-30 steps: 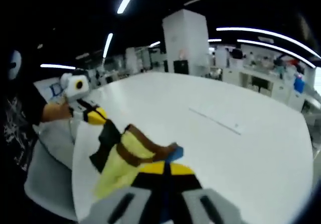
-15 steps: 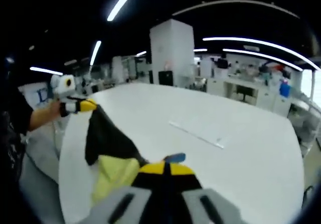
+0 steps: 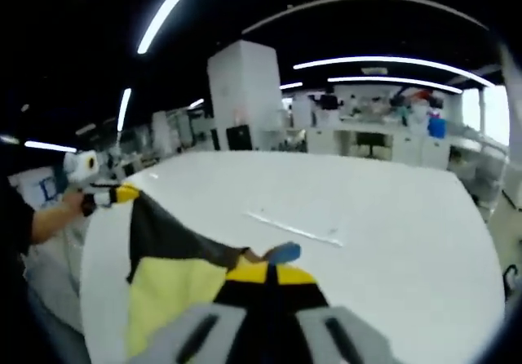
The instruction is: Fold the garment on the visible template until the final outline fits inside the template.
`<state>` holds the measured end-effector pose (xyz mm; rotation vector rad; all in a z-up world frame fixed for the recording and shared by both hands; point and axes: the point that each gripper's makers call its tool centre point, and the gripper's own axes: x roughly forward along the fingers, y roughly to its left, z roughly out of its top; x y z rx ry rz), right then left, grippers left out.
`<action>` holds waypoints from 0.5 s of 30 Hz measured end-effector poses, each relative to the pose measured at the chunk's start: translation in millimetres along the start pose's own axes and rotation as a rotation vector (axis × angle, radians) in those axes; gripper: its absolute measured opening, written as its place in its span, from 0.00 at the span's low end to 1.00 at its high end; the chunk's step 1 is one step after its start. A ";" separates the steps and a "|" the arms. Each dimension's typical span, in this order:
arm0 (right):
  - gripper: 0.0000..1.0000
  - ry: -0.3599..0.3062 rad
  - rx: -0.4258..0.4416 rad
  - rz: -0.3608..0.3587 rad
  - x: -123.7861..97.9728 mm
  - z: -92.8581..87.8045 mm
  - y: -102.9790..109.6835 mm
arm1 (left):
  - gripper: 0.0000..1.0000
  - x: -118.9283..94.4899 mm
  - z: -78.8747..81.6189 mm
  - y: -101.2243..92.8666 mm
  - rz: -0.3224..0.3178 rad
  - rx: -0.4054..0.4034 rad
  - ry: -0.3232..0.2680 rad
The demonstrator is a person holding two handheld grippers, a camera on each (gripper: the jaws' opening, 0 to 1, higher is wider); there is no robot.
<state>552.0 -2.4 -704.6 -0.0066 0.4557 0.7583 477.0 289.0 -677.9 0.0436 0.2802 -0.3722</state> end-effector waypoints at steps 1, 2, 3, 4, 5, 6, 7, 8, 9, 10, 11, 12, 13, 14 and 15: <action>0.00 -0.003 0.003 -0.010 3.5 0.5 -3.3 | 0.00 3.8 -2.8 5.2 0.010 -0.001 0.003; 0.00 -0.008 0.023 -0.032 7.7 0.5 -7.0 | 0.00 6.2 -4.7 8.5 0.018 -0.003 0.008; 0.00 -0.012 0.033 -0.039 12.5 1.0 -10.4 | 0.00 11.5 -7.5 15.8 0.029 -0.004 0.015; 0.00 -0.014 0.056 -0.038 20.3 1.3 -14.5 | 0.00 14.4 -9.0 19.5 0.038 -0.004 0.017; 0.00 -0.013 0.075 -0.045 25.2 0.9 -18.3 | 0.00 19.2 -12.1 24.5 0.047 0.001 0.025; 0.00 -0.013 0.084 -0.056 30.9 0.4 -23.7 | 0.00 22.7 -14.8 27.9 0.053 -0.002 0.036; 0.00 -0.012 0.084 -0.061 33.0 0.1 -25.4 | 0.00 28.8 -15.6 31.8 0.048 -0.018 0.030; 0.00 -0.010 0.086 -0.071 36.2 -0.7 -28.0 | 0.00 31.8 -15.9 32.8 0.042 -0.021 0.026; 0.00 -0.006 0.095 -0.086 42.1 -2.2 -32.3 | 0.00 35.6 -17.5 35.0 0.051 -0.006 0.031; 0.00 -0.011 0.093 -0.096 44.9 -2.4 -34.5 | 0.00 37.2 -18.5 37.5 0.060 0.010 0.039; 0.00 -0.018 0.088 -0.107 51.5 -3.1 -37.7 | 0.00 41.4 -20.3 42.0 0.078 0.024 0.052; 0.00 -0.018 0.097 -0.120 55.3 -4.9 -40.4 | 0.00 44.5 -20.3 43.7 0.079 0.027 0.051; 0.00 -0.005 0.099 -0.146 61.1 -8.8 -45.9 | 0.00 47.0 -19.9 43.7 0.082 0.028 0.053; 0.00 0.000 0.098 -0.158 63.2 -11.0 -46.6 | 0.00 51.3 -21.9 48.0 0.097 0.033 0.060; 0.00 0.003 0.098 -0.179 65.8 -13.1 -49.9 | 0.00 55.0 -25.5 53.8 0.104 0.038 0.069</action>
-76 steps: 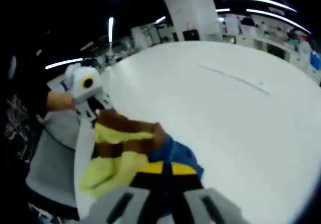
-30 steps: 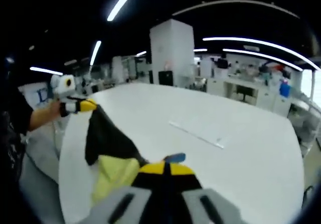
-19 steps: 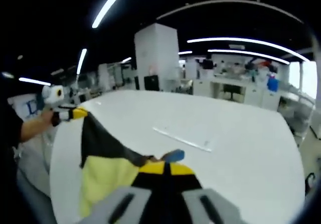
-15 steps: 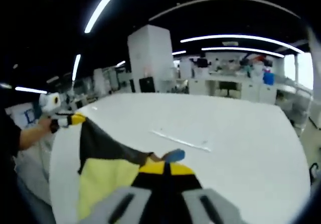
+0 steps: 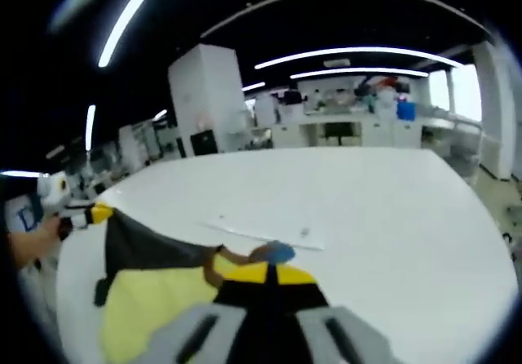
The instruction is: Fold the garment on the visible template until the final outline fits inside the template.
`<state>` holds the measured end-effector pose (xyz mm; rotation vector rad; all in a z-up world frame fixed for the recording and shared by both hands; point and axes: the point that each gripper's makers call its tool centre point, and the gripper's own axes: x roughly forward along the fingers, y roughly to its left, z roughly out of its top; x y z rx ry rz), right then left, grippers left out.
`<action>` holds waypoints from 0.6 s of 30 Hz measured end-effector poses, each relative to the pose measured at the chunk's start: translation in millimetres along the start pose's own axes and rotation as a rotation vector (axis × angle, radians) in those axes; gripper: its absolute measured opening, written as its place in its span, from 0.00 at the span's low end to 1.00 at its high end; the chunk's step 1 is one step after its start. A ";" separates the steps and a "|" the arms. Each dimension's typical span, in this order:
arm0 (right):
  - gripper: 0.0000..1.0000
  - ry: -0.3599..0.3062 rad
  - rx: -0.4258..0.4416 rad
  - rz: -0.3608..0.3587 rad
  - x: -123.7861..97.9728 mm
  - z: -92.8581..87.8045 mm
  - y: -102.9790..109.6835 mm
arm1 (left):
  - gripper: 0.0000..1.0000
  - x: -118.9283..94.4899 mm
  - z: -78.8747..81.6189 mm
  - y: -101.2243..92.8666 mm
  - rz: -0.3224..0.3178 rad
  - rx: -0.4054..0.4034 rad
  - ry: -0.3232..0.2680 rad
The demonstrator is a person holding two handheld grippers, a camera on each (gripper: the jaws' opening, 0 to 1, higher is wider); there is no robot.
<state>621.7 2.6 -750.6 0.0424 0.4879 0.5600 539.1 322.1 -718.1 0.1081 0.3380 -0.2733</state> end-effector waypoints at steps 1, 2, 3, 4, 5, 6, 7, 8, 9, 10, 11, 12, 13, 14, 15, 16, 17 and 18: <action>0.00 0.006 -0.011 -0.008 3.0 -3.3 3.0 | 0.00 5.1 -4.4 4.1 0.012 0.004 0.014; 0.00 0.009 -0.006 -0.011 5.9 -5.0 2.9 | 0.00 9.1 -6.9 7.2 0.013 0.010 0.021; 0.00 0.012 0.008 -0.015 13.2 -7.7 -1.1 | 0.00 14.1 -11.4 9.9 0.017 0.013 0.032; 0.00 0.015 0.020 -0.020 16.5 -9.7 -2.3 | 0.00 16.2 -15.3 9.9 0.020 0.012 0.042; 0.00 0.018 0.013 -0.027 23.3 -11.6 -5.8 | 0.00 18.8 -19.1 10.4 0.019 0.011 0.054; 0.00 0.026 0.004 -0.037 26.3 -14.2 -7.5 | 0.00 22.7 -25.6 12.5 0.026 0.017 0.071; 0.00 0.042 0.009 -0.048 29.2 -19.2 -9.1 | 0.00 24.8 -30.3 14.5 0.033 0.026 0.088; 0.00 0.047 0.008 -0.051 31.5 -21.7 -9.6 | 0.00 27.7 -37.6 17.9 0.045 0.019 0.110; 0.00 0.055 0.017 -0.063 33.4 -25.9 -11.3 | 0.00 29.8 -40.5 19.3 0.046 0.015 0.115; 0.00 0.061 0.022 -0.063 36.5 -28.4 -12.9 | 0.00 32.5 -44.9 22.3 0.052 0.014 0.123; 0.00 0.069 0.025 -0.066 39.0 -30.8 -14.4 | 0.00 33.8 -48.4 24.5 0.060 0.021 0.132; 0.00 0.076 0.024 -0.078 39.4 -34.4 -14.9 | 0.00 36.0 -56.0 31.6 0.078 0.044 0.154; 0.00 0.079 0.021 -0.081 36.5 -36.9 -12.6 | 0.00 36.4 -59.6 35.1 0.091 0.070 0.169; 0.00 0.090 0.017 -0.089 36.5 -40.0 -12.9 | 0.00 37.1 -63.6 36.1 0.097 0.081 0.182; 0.00 0.106 -0.001 -0.096 37.7 -44.8 -15.6 | 0.00 38.9 -64.3 35.4 0.092 0.080 0.176; 0.00 0.117 -0.008 -0.098 38.4 -47.6 -15.9 | 0.00 40.1 -66.3 35.9 0.091 0.080 0.182; 0.00 0.125 -0.008 -0.099 40.4 -50.0 -20.1 | 0.00 40.5 -67.0 36.1 0.092 0.081 0.183; 0.00 0.132 -0.012 -0.095 41.6 -52.6 -20.2 | 0.00 41.9 -68.0 37.0 0.091 0.084 0.187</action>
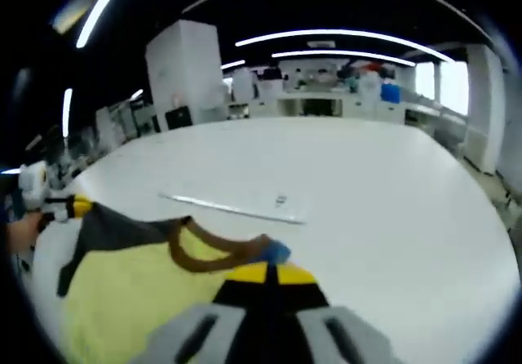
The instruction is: Fold the garment on the visible template until the final outline fits inside the template.
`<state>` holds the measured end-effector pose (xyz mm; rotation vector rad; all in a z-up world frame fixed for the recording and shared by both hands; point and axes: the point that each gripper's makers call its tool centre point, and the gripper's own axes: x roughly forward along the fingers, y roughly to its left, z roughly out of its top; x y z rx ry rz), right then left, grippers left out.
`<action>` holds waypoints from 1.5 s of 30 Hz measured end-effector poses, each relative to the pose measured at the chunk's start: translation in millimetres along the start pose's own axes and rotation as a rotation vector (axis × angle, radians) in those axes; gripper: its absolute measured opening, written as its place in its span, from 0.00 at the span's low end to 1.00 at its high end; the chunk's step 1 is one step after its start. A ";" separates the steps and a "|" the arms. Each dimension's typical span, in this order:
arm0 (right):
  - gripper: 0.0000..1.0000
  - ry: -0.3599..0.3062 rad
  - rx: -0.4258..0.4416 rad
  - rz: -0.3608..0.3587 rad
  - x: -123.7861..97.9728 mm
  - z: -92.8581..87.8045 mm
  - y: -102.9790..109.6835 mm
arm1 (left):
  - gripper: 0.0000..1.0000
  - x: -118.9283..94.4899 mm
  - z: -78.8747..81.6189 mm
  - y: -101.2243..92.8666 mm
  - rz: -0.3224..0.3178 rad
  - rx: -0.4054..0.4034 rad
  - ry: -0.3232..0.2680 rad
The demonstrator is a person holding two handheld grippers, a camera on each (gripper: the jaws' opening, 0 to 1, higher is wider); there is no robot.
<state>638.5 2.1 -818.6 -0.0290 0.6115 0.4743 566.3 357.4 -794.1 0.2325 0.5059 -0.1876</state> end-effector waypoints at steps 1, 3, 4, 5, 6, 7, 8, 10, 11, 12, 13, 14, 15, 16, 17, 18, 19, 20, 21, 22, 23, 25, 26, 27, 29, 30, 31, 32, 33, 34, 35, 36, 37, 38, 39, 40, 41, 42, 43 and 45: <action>0.00 -0.001 0.002 0.002 0.9 -0.3 -0.1 | 0.00 2.2 -2.9 1.0 0.003 0.003 0.010; 0.00 0.015 -0.007 0.000 3.8 -4.2 -1.3 | 0.00 3.1 -8.4 0.2 0.007 0.009 0.033; 0.00 0.015 -0.009 0.002 4.3 -5.1 -0.9 | 0.00 4.6 -12.2 2.0 0.013 0.010 0.044; 0.00 0.015 -0.009 0.009 4.2 -5.4 0.5 | 0.00 5.1 -14.8 2.6 0.020 0.011 0.057; 0.00 0.021 -0.003 0.013 5.0 -6.3 0.7 | 0.00 1.6 -11.5 -0.9 0.019 0.012 0.053; 0.00 0.022 -0.006 0.019 5.6 -6.8 1.6 | 0.00 0.8 -10.9 -1.3 0.019 0.012 0.052; 0.00 0.020 -0.015 0.025 4.0 -6.4 4.4 | 0.00 -1.2 -10.2 -3.7 0.016 0.019 0.054; 0.05 0.017 -0.035 0.027 3.0 -4.7 6.7 | 0.00 -6.4 -8.1 -4.2 0.022 0.010 0.051; 0.09 0.013 -0.035 0.028 2.9 -3.4 7.0 | 0.01 -8.4 -7.4 -4.9 0.023 0.014 0.045; 0.12 0.011 -0.034 0.030 2.2 -2.7 7.8 | 0.03 -11.9 -6.9 -5.5 0.020 0.014 0.040; 0.15 0.003 -0.030 0.036 -3.8 -1.3 13.4 | 0.07 -14.1 -6.6 -5.2 0.023 -0.003 0.036; 0.20 -0.005 -0.029 0.040 -7.1 0.7 16.4 | 0.13 -14.0 -6.3 -4.5 0.017 -0.022 0.024; 0.23 -0.008 -0.030 0.043 -5.5 4.0 16.7 | 0.17 -16.0 -5.3 -4.1 0.012 -0.037 0.014; 0.27 -0.012 -0.035 0.045 -8.3 6.1 18.8 | 0.21 -18.7 -4.4 -1.8 0.011 -0.048 0.008; 0.33 -0.013 -0.041 0.047 -11.5 7.2 20.6 | 0.26 -21.0 -4.9 -2.8 0.006 -0.057 0.005; 0.38 -0.015 -0.045 0.048 -16.7 7.7 23.3 | 0.30 -23.1 -5.0 -3.6 0.003 -0.067 0.000; 0.42 -0.019 -0.046 0.051 -21.3 8.0 25.7 | 0.33 -26.2 -4.4 -4.2 -0.004 -0.077 -0.008; 0.46 -0.021 -0.048 0.054 -24.9 8.6 27.5 | 0.37 -28.7 -4.0 -3.7 -0.006 -0.082 -0.013; 0.48 -0.022 -0.050 0.057 -28.1 10.3 28.4 | 0.39 -32.5 -3.2 -4.6 -0.009 -0.086 -0.023; 0.51 -0.023 -0.050 0.061 -31.2 10.6 29.6 | 0.42 -35.1 -2.7 -5.6 -0.013 -0.089 -0.029; 0.54 -0.022 -0.048 0.062 -33.3 10.7 29.9 | 0.45 -38.8 -1.6 -6.9 -0.020 -0.090 -0.037; 0.60 -0.016 -0.037 0.053 -42.6 7.4 30.7 | 0.50 -45.3 -0.5 -9.5 -0.039 -0.102 -0.049; 0.62 -0.018 -0.033 0.051 -47.9 5.3 31.6 | 0.53 -46.6 -0.5 -9.9 -0.041 -0.103 -0.051; 0.63 -0.015 -0.029 0.053 -47.7 4.4 29.8 | 0.55 -49.4 -0.7 -10.6 -0.044 -0.102 -0.054; 0.64 -0.014 -0.017 0.056 -61.5 -2.1 32.7 | 0.61 -56.9 0.6 -15.3 -0.053 -0.100 -0.064; 0.65 -0.016 -0.011 0.055 -66.0 -4.3 33.2 | 0.64 -60.2 -1.3 -15.7 -0.061 -0.102 -0.067; 0.66 -0.013 -0.005 0.050 -73.4 -8.1 35.2 | 0.66 -62.2 -2.2 -17.6 -0.072 -0.100 -0.068; 0.67 -0.007 -0.004 0.046 -78.4 -11.4 35.1 | 0.69 -67.8 -4.0 -23.4 -0.087 -0.094 -0.065; 0.68 -0.002 -0.001 0.036 -85.7 -16.3 36.4 | 0.71 -69.8 -4.7 -24.6 -0.101 -0.081 -0.069; 0.69 0.008 -0.005 0.033 -90.2 -20.5 36.8 | 0.73 -71.6 -6.3 -23.5 -0.112 -0.073 -0.069; 0.69 0.019 -0.013 0.033 -98.9 -27.1 39.8 | 0.75 -74.7 -7.5 -25.2 -0.116 -0.066 -0.069; 0.69 0.020 -0.015 0.032 -103.5 -30.4 39.9 | 0.77 -78.4 -8.6 -28.4 -0.121 -0.061 -0.070; 0.68 0.026 -0.008 0.029 -104.5 -32.1 37.6 | 0.78 -82.2 -10.7 -29.7 -0.127 -0.058 -0.071; 0.68 0.028 -0.001 0.027 -108.4 -34.9 37.4 | 0.79 -84.3 -12.0 -30.2 -0.130 -0.058 -0.071; 0.68 0.028 0.000 0.029 -114.9 -40.1 37.9 | 0.80 -87.5 -13.5 -31.8 -0.135 -0.059 -0.069; 0.68 0.033 0.000 0.030 -119.2 -44.2 38.9 | 0.80 -89.5 -14.3 -33.8 -0.140 -0.059 -0.067; 0.67 0.039 0.000 0.028 -123.1 -48.6 40.3 | 0.80 -92.5 -15.8 -36.6 -0.143 -0.064 -0.070; 0.67 0.051 -0.005 0.031 -128.4 -55.4 41.9 | 0.80 -94.5 -16.7 -39.3 -0.148 -0.070 -0.073; 0.66 0.061 -0.006 0.031 -131.2 -59.9 42.2 | 0.80 -97.1 -18.0 -43.6 -0.156 -0.077 -0.072; 0.65 0.067 -0.007 0.030 -140.6 -69.0 44.8 | 0.79 -100.7 -19.6 -50.9 -0.163 -0.078 -0.070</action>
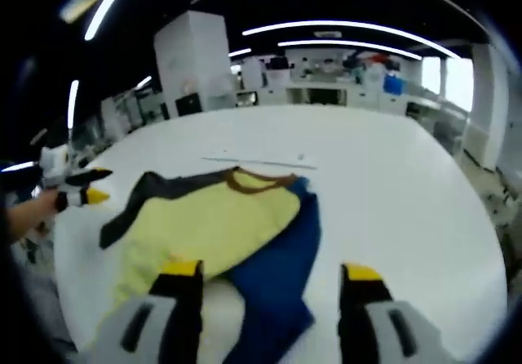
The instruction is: Fold the garment on the visible template until the final outline fits inside the template.
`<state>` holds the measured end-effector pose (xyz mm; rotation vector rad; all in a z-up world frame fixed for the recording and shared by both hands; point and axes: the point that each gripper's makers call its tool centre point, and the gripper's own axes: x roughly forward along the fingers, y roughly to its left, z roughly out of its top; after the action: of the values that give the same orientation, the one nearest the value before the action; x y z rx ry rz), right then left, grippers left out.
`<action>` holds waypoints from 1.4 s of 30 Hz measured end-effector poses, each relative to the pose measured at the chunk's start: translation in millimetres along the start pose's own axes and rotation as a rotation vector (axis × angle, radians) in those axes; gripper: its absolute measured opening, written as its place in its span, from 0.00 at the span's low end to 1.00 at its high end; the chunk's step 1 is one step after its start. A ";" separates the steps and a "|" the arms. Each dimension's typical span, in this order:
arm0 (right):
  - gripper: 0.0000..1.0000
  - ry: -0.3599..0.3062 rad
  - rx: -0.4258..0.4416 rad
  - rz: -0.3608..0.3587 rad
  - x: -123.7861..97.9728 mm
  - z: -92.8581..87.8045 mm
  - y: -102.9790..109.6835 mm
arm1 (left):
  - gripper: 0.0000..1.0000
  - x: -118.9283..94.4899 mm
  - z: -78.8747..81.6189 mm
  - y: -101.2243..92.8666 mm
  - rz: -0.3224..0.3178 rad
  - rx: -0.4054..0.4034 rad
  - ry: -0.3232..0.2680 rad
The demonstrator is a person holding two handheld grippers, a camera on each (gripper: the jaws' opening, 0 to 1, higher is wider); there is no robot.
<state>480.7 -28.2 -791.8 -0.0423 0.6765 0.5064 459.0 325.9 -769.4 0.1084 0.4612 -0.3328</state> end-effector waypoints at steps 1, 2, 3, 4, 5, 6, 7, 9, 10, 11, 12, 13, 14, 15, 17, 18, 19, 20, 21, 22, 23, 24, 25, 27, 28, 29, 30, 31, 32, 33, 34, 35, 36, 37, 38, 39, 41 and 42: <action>0.65 0.006 0.006 0.001 -3.5 -5.3 1.5 | 0.78 -0.4 -0.4 -1.5 -0.001 0.001 0.000; 0.63 0.007 0.010 0.002 -4.6 -8.6 1.8 | 0.77 -0.8 -1.0 -4.0 -0.001 0.004 0.000; 0.62 0.008 0.015 0.001 -9.3 -13.6 3.7 | 0.76 -0.7 -2.3 -4.1 -0.003 0.009 -0.002; 0.61 0.004 0.020 0.001 -13.1 -16.9 6.0 | 0.75 0.1 -3.4 -5.7 -0.006 0.010 -0.003; 0.60 0.004 0.021 0.005 -14.4 -21.0 8.4 | 0.74 1.0 -4.3 -6.5 -0.007 0.008 -0.002; 0.59 0.005 0.021 0.005 -14.6 -24.2 9.4 | 0.73 1.4 -5.2 -8.3 -0.008 0.006 -0.002; 0.59 0.007 0.016 0.000 -19.2 -29.0 12.1 | 0.72 2.3 -6.7 -10.7 -0.010 0.003 -0.002; 0.58 0.016 0.005 -0.009 -23.6 -36.1 14.0 | 0.68 5.2 -9.1 -16.3 -0.012 -0.007 -0.004; 0.56 0.020 0.000 -0.011 -25.0 -39.5 15.6 | 0.66 7.3 -9.3 -20.5 -0.014 -0.011 -0.003; 0.55 0.027 -0.001 -0.012 -26.0 -42.5 16.1 | 0.64 9.0 -9.4 -23.9 -0.014 -0.012 0.002; 0.53 0.030 0.008 -0.018 -26.2 -46.8 14.1 | 0.63 10.9 -11.5 -25.3 -0.012 -0.016 0.005; 0.50 0.030 0.011 -0.020 -26.7 -48.0 14.1 | 0.60 13.2 -14.0 -27.2 -0.012 -0.023 0.007; 0.48 0.029 0.016 -0.029 -28.5 -50.6 15.9 | 0.58 15.4 -16.6 -28.0 -0.011 -0.029 0.009; 0.46 0.025 0.016 -0.038 -29.1 -52.4 15.2 | 0.56 17.7 -19.9 -27.2 -0.011 -0.032 0.011; 0.41 0.031 0.020 -0.053 -29.3 -58.9 16.0 | 0.50 24.8 -28.8 -25.6 0.000 -0.017 0.036; 0.39 0.034 0.027 -0.059 -27.3 -61.6 13.4 | 0.48 28.2 -29.9 -29.4 0.002 -0.016 0.046; 0.36 0.041 0.037 -0.062 -26.2 -65.6 12.9 | 0.45 29.5 -29.3 -31.8 0.001 -0.016 0.047; 0.34 0.042 0.039 -0.062 -25.8 -67.4 13.1 | 0.43 32.2 -31.6 -34.0 0.000 -0.018 0.051; 0.32 0.040 0.042 -0.067 -26.3 -69.5 13.0 | 0.41 33.4 -34.8 -32.9 0.001 -0.017 0.054; 0.29 0.036 0.041 -0.073 -27.0 -70.5 12.7 | 0.38 35.1 -38.6 -33.4 0.003 -0.011 0.066; 0.27 0.032 0.041 -0.084 -28.7 -71.2 11.9 | 0.36 36.1 -41.0 -34.1 0.003 -0.005 0.075; 0.25 0.030 0.042 -0.093 -30.2 -71.6 11.0 | 0.34 36.8 -43.6 -33.3 0.012 0.009 0.091; 0.21 0.025 0.049 -0.102 -31.2 -71.7 9.8 | 0.31 37.4 -43.7 -33.5 0.015 0.011 0.092; 0.17 0.021 0.056 -0.107 -31.7 -73.0 9.3 | 0.25 38.9 -47.3 -32.5 0.011 -0.006 0.106; 0.14 0.022 0.059 -0.109 -31.7 -73.7 9.1 | 0.19 39.8 -48.4 -33.2 0.004 -0.010 0.110; 0.12 0.021 0.067 -0.113 -31.3 -74.6 7.9 | 0.15 40.5 -50.4 -34.5 -0.005 -0.003 0.119; 0.10 0.019 0.079 -0.112 -31.3 -75.3 7.1 | 0.12 40.9 -52.7 -34.2 -0.004 0.005 0.133; 0.05 0.018 0.084 -0.110 -31.6 -75.7 6.8 | 0.10 42.9 -56.2 -31.8 -0.001 0.021 0.145; 0.01 0.018 0.088 -0.112 -32.1 -76.1 5.5 | 0.08 43.2 -56.4 -31.1 -0.003 0.025 0.144; 0.00 0.017 0.088 -0.115 -32.7 -76.3 5.8 | 0.06 43.0 -55.7 -29.6 -0.004 0.020 0.141; 0.00 0.015 0.086 -0.116 -33.4 -76.2 5.9 | 0.02 43.0 -55.6 -28.9 -0.006 0.015 0.141; 0.00 0.014 0.089 -0.119 -34.1 -75.8 5.0 | 0.00 42.1 -56.1 -28.0 -0.004 0.012 0.147; 0.00 0.013 0.086 -0.119 -34.2 -74.9 2.8 | 0.00 41.6 -56.5 -26.5 -0.002 0.015 0.150; 0.00 0.011 0.084 -0.122 -35.4 -73.8 1.3 | 0.00 40.8 -55.9 -25.0 -0.001 0.016 0.150; 0.00 0.005 0.082 -0.131 -37.8 -71.5 -1.0 | 0.00 39.0 -54.9 -24.2 0.001 0.016 0.151; 0.00 0.001 0.078 -0.134 -39.1 -69.5 -3.3 | 0.00 37.7 -54.3 -23.8 0.002 0.020 0.152; 0.00 -0.004 0.082 -0.144 -42.7 -65.9 -10.0 | 0.00 35.3 -54.9 -20.8 0.001 0.025 0.156; 0.00 -0.004 0.081 -0.150 -45.1 -64.5 -13.4 | 0.00 33.3 -54.0 -19.7 0.002 0.034 0.159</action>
<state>419.0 -72.4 -816.5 -0.0162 0.6835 0.3345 457.8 307.3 -833.2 0.1691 0.6129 -0.3315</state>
